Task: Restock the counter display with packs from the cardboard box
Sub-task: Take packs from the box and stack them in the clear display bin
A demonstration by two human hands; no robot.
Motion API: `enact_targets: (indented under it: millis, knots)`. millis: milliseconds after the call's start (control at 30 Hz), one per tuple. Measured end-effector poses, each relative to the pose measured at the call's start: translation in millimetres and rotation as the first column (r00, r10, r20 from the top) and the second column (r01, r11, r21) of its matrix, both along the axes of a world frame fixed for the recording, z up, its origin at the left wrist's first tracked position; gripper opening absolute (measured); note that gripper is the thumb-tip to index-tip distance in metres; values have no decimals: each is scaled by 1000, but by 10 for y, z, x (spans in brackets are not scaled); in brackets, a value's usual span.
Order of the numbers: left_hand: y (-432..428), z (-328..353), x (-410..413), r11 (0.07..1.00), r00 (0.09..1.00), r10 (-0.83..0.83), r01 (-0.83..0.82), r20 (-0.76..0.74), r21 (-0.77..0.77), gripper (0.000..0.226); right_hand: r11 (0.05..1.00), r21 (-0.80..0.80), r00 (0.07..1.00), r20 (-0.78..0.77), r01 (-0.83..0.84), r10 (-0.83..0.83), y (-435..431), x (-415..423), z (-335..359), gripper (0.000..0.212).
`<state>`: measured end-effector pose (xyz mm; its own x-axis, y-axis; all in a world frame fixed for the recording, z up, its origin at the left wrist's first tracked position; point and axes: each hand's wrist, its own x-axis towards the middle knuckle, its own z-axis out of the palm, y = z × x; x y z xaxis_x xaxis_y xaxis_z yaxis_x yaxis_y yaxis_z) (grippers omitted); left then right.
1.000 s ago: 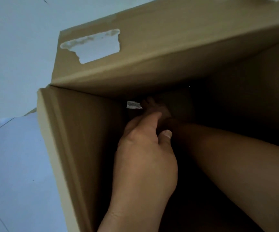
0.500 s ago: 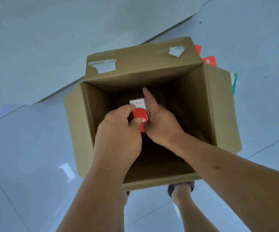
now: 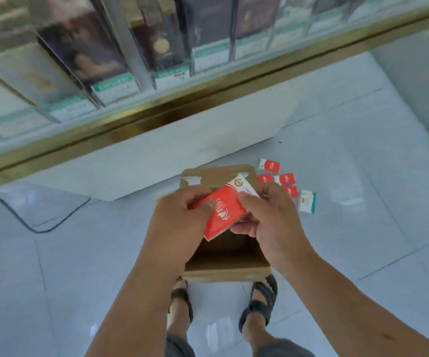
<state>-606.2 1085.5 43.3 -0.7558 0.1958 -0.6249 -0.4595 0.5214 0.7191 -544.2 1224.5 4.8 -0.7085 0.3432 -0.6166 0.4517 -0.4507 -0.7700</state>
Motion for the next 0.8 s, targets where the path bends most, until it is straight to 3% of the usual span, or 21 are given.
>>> enact_targets:
  millis: [167, 400, 533, 600, 633, 700, 733, 800]
  knots:
    - [23, 1169, -113, 999, 992, -2, 6, -123, 31, 9, 989, 87, 987, -89, -123, 131, 169, -55, 1143, 48]
    - [110, 2522, -124, 980, 967, 137, -101, -214, 171, 22, 950, 240, 937, -237, -200, 257, 419, -179, 2691, 28]
    - [135, 3240, -301, 969, 943, 184, -127, -277, 210, 27, 845, 476, 853, -309, -245, 421, 509, -370, 3470, 27]
    - [86, 3566, -459, 967, 924, 190, -118, -331, 228, 23, 698, 679, 772, -312, -226, 553, 528, -503, 3866, 32]
    - [51, 3700, -554, 968, 905, 187, -104, -382, 230, 23, 556, 810, 731, -261, -189, 630, 532, -579, 4060, 37]
    - [-20, 3924, -755, 973, 855, 173, -70, -489, 221, 22, 112, 990, 625, -36, -84, 780, 505, -747, 4409, 51]
    - [-48, 4018, -860, 975, 836, 157, -47, -525, 217, 20, -90, 995, 573, 91, -29, 815, 471, -848, 4557, 54]
    - [-73, 4157, -1054, 975, 812, 124, 7, -570, 222, 16, -354, 935, 513, 292, 24, 807, 380, -1057, 4785, 48]
